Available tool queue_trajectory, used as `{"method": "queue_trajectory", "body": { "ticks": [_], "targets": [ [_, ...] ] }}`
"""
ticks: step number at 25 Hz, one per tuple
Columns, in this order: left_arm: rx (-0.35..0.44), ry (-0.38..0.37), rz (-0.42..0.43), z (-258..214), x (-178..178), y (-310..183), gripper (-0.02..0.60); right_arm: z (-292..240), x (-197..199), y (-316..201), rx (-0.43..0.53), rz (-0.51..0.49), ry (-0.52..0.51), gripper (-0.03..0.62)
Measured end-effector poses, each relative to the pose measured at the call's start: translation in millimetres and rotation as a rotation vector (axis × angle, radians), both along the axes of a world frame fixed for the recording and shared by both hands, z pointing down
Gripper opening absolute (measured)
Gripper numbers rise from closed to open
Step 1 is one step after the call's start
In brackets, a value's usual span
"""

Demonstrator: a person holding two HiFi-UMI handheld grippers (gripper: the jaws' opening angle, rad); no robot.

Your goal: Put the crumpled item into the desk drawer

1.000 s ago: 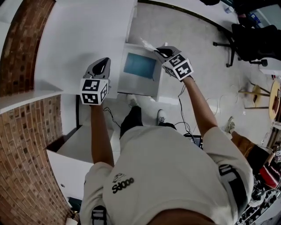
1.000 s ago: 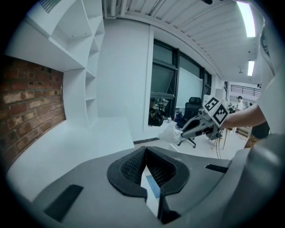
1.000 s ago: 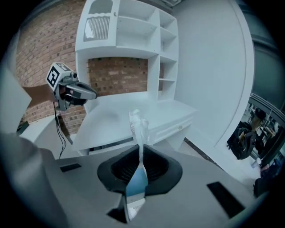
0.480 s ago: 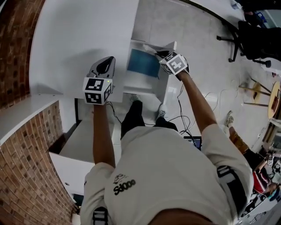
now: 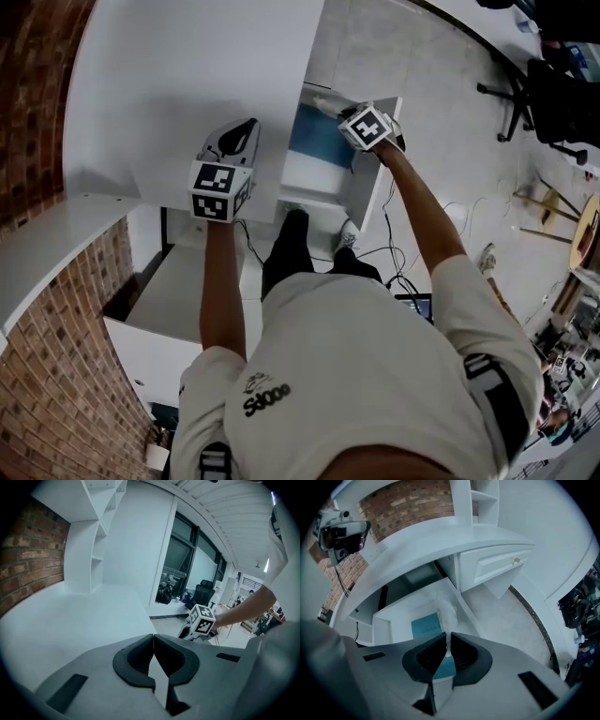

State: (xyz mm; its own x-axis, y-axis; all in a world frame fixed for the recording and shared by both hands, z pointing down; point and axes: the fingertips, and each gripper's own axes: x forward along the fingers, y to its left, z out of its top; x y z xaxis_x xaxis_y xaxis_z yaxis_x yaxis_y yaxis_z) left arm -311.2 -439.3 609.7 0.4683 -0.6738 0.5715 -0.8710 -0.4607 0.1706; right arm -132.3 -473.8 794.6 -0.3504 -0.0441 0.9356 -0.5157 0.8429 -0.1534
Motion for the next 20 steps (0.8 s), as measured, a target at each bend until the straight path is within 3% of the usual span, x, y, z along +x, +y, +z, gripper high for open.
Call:
{"method": "queue_trajectory", "body": {
  "ticks": [6, 10, 15, 20],
  "targets": [
    [-0.024, 0.01, -0.023, 12, -10, 6, 0.018, 29, -14, 3, -0.105, 0.068, 0.011, 0.025],
    [-0.038, 0.025, -0.048, 18, -15, 14, 0.018, 38, -4, -18, -0.005, 0.074, 0.085, 0.025],
    [-0.041, 0.054, -0.073, 18, -17, 26, 0.018, 56, -8, -8, -0.059, 0.106, 0.06, 0.025],
    [-0.06, 0.064, -0.104, 22, -25, 44, 0.018, 69, -12, -9, -0.028, 0.106, 0.079, 0.029]
  ]
}}
